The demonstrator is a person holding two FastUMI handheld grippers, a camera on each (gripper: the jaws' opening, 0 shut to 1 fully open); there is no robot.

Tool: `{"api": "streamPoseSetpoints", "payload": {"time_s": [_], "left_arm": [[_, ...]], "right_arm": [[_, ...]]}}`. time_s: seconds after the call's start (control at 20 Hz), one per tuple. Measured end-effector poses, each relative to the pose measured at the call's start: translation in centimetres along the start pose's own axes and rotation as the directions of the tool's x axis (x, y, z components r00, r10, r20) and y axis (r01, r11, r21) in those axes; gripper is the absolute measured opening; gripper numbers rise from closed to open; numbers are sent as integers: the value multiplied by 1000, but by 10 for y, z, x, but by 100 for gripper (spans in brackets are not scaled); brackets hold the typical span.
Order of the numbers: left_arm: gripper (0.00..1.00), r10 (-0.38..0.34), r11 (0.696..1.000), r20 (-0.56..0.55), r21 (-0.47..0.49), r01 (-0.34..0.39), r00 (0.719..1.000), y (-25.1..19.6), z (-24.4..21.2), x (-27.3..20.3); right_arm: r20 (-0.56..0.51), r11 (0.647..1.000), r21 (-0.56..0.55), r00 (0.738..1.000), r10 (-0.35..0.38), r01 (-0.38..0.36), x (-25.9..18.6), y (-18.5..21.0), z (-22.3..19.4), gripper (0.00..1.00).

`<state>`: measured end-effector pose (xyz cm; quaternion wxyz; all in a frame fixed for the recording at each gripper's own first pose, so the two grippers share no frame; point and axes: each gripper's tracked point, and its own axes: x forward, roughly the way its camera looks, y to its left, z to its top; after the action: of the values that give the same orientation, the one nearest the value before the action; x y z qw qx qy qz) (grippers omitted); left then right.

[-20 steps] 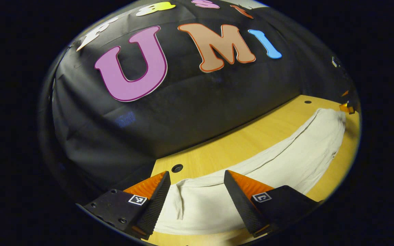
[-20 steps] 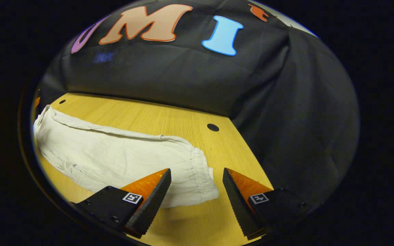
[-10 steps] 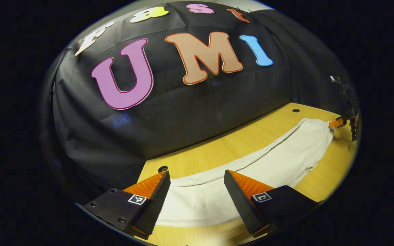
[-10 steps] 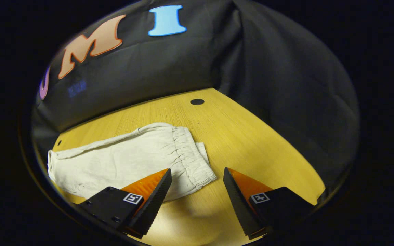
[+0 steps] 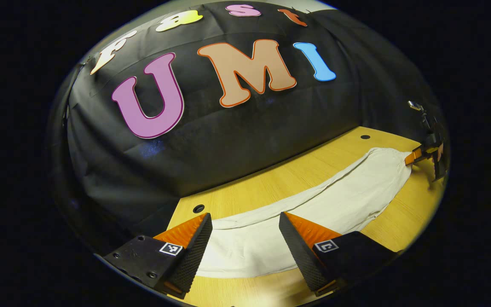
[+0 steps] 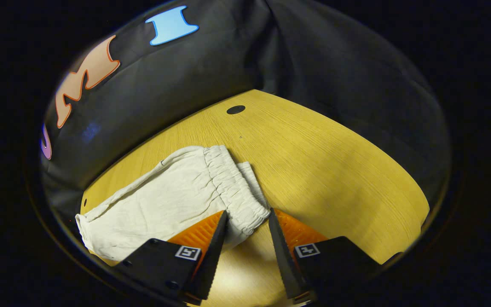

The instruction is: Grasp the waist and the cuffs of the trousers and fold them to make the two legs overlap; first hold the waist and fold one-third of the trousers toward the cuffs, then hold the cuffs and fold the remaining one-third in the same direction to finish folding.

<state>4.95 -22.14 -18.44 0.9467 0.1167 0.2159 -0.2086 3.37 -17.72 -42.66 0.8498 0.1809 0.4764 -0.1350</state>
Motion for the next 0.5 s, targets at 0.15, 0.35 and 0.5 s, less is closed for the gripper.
{"api": "streamPoseSetpoints", "payload": {"time_s": [0.15, 0.35, 0.5], "left_arm": [[96, 12, 1000, -6, -1, -12, 1000, -4, 2, -3], [96, 27, 1000, -9, -7, -28, 1000, -8, 4, -8], [96, 28, 999, -4, -18, -28, 1000, -10, 4, -10]], "right_arm": [[-16, 999, 10, 999, 52, -52, 1, 5, 0, 21], [-8, 999, -8, 999, 52, -52, -11, -3, 8, 18], [13, 1000, 0, 1000, 17, -17, -20, -3, 17, 17]]}}
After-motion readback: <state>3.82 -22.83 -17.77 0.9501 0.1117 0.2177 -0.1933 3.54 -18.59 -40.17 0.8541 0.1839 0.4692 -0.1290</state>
